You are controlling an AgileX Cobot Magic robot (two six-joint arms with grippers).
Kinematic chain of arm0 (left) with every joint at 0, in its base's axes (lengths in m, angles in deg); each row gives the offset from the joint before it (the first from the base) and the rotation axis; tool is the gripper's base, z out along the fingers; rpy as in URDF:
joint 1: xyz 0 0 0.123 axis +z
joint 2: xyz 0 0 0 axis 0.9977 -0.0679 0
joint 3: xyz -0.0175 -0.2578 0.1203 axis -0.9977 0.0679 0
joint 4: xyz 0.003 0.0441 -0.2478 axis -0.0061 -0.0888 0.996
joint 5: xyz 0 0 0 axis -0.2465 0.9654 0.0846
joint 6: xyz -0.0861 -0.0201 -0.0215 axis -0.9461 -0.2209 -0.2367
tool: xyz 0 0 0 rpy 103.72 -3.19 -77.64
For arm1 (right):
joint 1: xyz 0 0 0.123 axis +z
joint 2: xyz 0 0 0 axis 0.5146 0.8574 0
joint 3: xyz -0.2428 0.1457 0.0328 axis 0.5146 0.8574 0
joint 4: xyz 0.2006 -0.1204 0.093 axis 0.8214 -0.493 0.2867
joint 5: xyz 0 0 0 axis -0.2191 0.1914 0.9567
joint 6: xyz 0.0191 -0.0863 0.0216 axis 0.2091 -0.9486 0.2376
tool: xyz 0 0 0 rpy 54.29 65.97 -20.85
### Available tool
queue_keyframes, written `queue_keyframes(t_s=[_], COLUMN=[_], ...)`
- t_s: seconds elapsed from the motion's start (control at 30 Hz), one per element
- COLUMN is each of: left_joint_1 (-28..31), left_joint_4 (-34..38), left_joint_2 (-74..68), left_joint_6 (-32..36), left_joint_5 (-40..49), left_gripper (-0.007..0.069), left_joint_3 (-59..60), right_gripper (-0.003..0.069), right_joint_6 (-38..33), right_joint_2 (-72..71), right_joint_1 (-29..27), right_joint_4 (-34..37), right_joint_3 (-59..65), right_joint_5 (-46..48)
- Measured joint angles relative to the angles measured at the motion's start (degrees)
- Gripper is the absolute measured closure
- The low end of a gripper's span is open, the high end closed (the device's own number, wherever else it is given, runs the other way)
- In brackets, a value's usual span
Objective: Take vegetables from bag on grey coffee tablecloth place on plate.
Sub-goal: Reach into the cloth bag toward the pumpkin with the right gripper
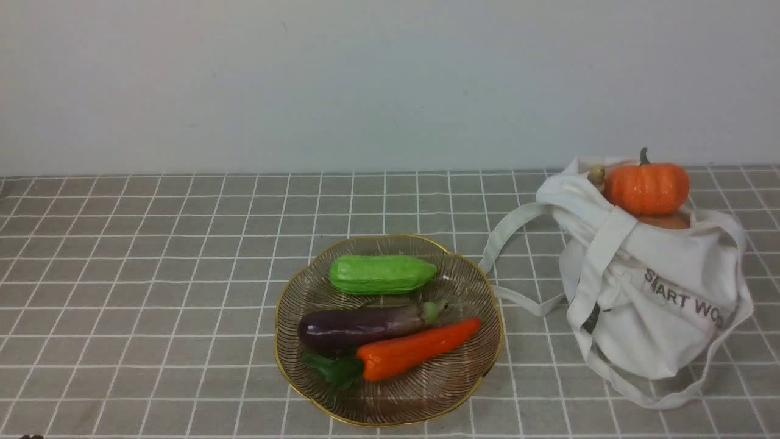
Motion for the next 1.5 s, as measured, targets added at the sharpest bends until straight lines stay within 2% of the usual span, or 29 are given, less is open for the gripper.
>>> queue_keyframes(t_s=[1.13,1.2,1.3,1.33,1.37,1.4,1.5], left_joint_1=[0.0,0.0,0.0,0.0,0.0,0.0,0.0], left_joint_4=[0.0,0.0,0.0,0.0,0.0,0.0,0.0], left_joint_2=[0.0,0.0,0.0,0.0,0.0,0.0,0.0], left_joint_6=[0.0,0.0,0.0,0.0,0.0,0.0,0.0], left_joint_5=[0.0,0.0,0.0,0.0,0.0,0.0,0.0], left_gripper=[0.0629,0.0629,0.0629,0.0629,0.0629,0.0629,0.0629], left_joint_3=[0.0,0.0,0.0,0.0,0.0,0.0,0.0], right_gripper=[0.0673,0.0673,0.0673,0.0673,0.0673,0.0673,0.0673], right_joint_6=[-0.8,-0.54,3.35,7.58,7.58,12.12,16.35], right_joint_2=[0.0,0.0,0.0,0.0,0.0,0.0,0.0], right_joint_1=[0.0,0.0,0.0,0.0,0.0,0.0,0.0], right_joint_4=[0.45,2.19,10.17,17.64,17.64,25.8,35.71], right_joint_3=[0.0,0.21,0.58,0.58,0.58,0.58,0.58], right_joint_5=[-0.49,-1.68,-5.65,-9.02,-9.02,-12.09,-15.67])
